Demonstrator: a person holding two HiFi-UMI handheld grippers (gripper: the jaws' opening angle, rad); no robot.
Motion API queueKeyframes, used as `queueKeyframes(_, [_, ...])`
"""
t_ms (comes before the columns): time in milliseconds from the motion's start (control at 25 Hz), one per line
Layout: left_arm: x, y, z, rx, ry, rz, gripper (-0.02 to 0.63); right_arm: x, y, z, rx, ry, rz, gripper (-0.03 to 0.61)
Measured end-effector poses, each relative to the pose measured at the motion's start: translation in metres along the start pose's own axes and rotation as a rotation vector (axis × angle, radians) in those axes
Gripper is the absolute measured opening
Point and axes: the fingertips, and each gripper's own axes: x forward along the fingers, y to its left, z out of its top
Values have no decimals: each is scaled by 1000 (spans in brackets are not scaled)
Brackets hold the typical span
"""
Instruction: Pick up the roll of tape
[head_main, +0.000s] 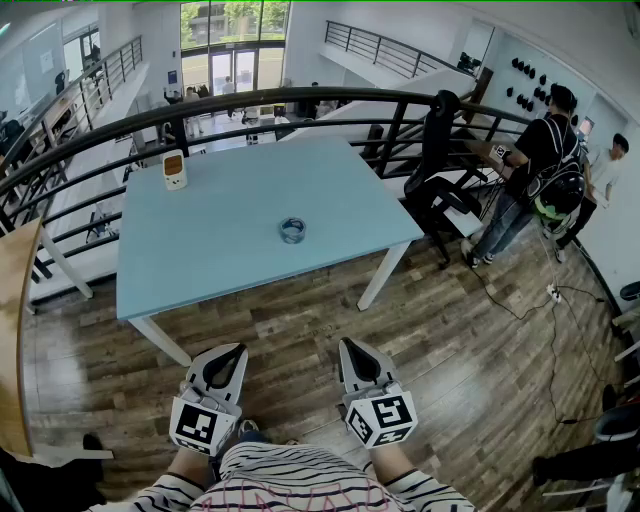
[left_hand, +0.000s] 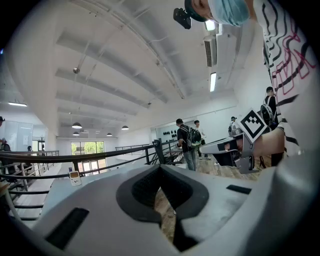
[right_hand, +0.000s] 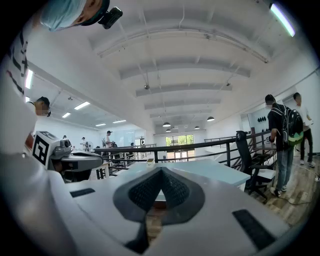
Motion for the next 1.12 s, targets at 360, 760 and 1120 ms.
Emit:
queueKeyframes(360, [7,-1,-4,28,18,19,25,2,-15,0,19,-10,18,26])
queueKeyframes(760, [41,20,-36,-22,80,-72,196,51,-17,-24,2,71,22,201])
queueKeyframes(1120, [91,106,-51,-3,108,-157,215,139,-19,-22,-12,129,-54,200])
